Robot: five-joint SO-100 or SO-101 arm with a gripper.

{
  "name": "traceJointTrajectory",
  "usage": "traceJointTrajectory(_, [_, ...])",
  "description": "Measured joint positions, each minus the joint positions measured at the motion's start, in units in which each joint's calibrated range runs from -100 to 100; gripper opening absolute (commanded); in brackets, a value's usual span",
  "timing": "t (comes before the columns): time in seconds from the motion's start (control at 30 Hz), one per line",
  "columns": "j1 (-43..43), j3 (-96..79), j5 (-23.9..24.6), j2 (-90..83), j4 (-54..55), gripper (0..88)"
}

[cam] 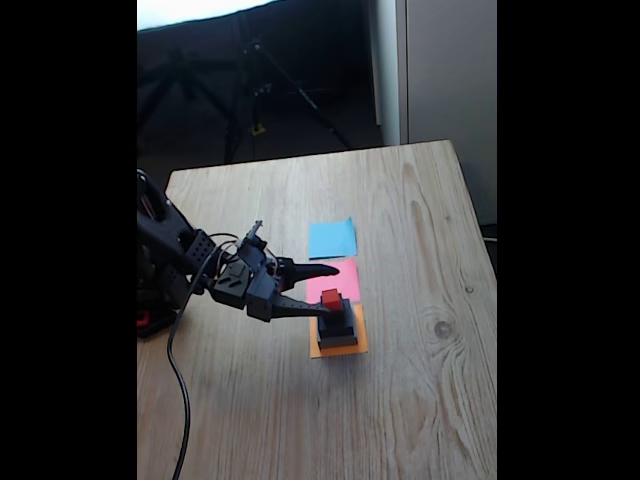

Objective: Tower of hanoi

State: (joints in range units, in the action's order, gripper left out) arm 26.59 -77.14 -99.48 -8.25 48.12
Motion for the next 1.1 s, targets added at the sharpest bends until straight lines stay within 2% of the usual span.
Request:
traceJointTrajectory(0.53, [-0.7,0.2,0.0,1.7,1.6,28.1])
traceJointTrajectory(1.1, [-0.7,0.2,0.0,3.1,2.5,15.4])
